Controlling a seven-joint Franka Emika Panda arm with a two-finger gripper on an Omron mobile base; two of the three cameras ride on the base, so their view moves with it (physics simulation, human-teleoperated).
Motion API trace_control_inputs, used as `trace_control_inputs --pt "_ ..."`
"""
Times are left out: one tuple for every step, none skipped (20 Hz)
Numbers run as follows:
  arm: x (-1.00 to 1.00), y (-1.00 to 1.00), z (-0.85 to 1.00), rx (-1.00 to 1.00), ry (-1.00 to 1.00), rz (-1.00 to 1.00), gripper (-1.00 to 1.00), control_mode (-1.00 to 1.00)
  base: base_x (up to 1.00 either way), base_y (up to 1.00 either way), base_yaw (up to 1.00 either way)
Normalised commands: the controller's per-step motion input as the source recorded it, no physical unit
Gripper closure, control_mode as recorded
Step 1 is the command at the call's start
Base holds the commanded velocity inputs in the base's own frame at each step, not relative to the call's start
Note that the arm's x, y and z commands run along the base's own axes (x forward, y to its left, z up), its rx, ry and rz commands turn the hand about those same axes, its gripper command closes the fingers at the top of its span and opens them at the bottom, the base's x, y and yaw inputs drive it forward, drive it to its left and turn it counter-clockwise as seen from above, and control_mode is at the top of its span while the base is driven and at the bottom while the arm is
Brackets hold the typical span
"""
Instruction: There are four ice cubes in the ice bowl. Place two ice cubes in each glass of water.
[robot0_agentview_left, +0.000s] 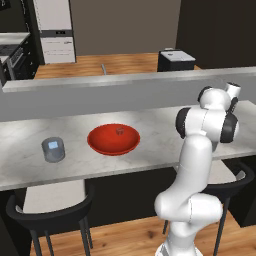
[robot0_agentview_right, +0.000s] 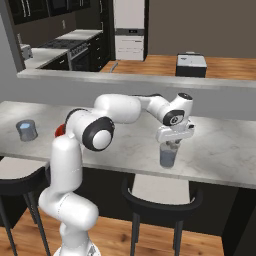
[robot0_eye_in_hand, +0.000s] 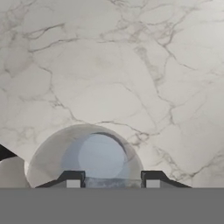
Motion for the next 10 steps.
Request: trace_control_inputs --pt "0.01 0.0 -0.17 0.0 0.0 0.0 1.0 -1.0 0.0 0.0 0.0" --pt "0.02 0.02 -0.14 0.0 0.0 0.0 1.0 -1.0 0.0 0.0 0.0" --pt "0.05 0.0 -0.11 0.0 0.0 0.0 1.0 -1.0 0.0 0.0 0.0" --pt "0.06 0.0 -0.09 0.0 0.0 0.0 1.0 -1.0 0.0 0.0 0.0" --pt "0.06 0.0 -0.03 0.0 0.0 0.0 1.0 -1.0 0.0 0.0 0.0" --pt "0.05 0.0 -0.01 0.0 0.0 0.0 1.0 -1.0 0.0 0.0 0.0" --pt "0.0 0.0 0.0 0.0 0.0 0.0 1.0 -1.0 0.0 0.0 0.0" --pt "0.0 0.03 0.0 0.0 0.0 0.0 1.0 -1.0 0.0 0.0 0.0" --pt "0.0 0.09 0.0 0.0 0.0 0.0 1.0 -1.0 0.0 0.0 0.0" --pt "0.0 0.1 0.0 0.0 0.0 0.0 1.0 -1.0 0.0 0.0 0.0"
